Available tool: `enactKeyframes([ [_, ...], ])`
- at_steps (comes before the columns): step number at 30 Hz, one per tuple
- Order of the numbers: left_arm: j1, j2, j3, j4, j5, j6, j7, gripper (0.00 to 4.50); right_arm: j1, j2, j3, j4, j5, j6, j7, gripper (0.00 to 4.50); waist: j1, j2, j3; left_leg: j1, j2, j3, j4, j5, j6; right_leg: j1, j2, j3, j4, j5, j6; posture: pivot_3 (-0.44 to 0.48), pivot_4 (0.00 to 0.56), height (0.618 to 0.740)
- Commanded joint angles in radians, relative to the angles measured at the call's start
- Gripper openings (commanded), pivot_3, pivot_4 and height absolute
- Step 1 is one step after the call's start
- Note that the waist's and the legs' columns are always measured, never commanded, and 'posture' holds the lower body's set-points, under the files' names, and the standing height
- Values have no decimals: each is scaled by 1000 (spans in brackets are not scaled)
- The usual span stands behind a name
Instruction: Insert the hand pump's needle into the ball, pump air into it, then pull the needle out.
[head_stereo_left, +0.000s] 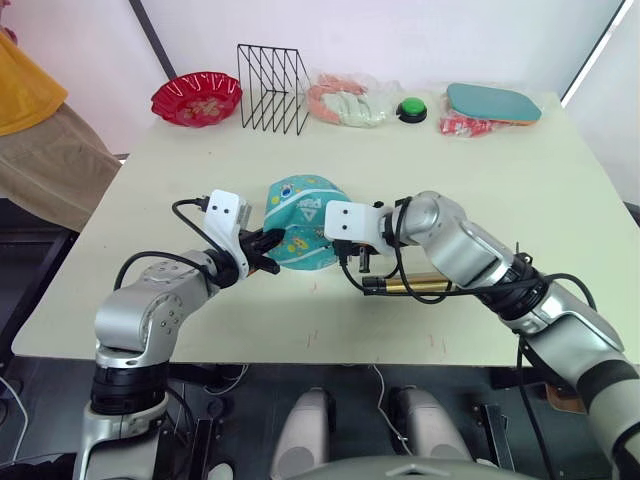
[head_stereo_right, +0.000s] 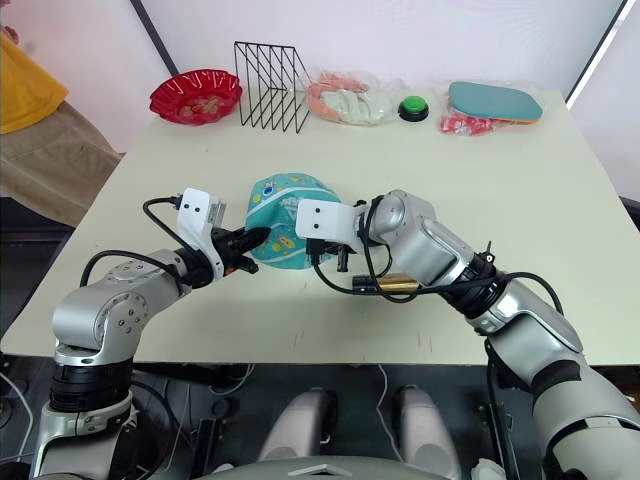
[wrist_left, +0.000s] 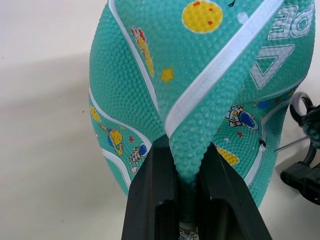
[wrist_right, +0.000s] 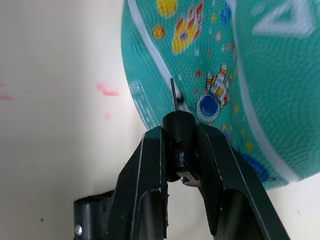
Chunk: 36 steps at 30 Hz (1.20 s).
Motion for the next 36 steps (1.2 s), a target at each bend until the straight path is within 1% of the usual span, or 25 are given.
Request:
enactKeyframes([
  [1,3,-6,23,-37,5,3,14,0,-28,13,-5,-2,-28,-7,14,319,0,0,0,0,0,0,0,0,0,0,0,0,0,0,0,0,150,740],
  [20,14,-18,23,-39,17,-4,13,0,-10,27,6,40,-118,-43,51,319,0,0,0,0,0,0,0,0,0,0,0,-1,0,0,0,0,150,740],
  [29,25,-29,21,-56,17,0,20,0,-19,68,23,71,-156,-63,66,319,-3,0,0,1,0,0,0,0,0,0,0,0,0,0,0,0,150,740],
  [36,34,-55,5,-64,24,4,22,0,-53,134,89,126,-227,-107,69,319,-10,0,-1,3,1,0,0,1,-1,1,1,-1,1,1,-1,0,150,740],
])
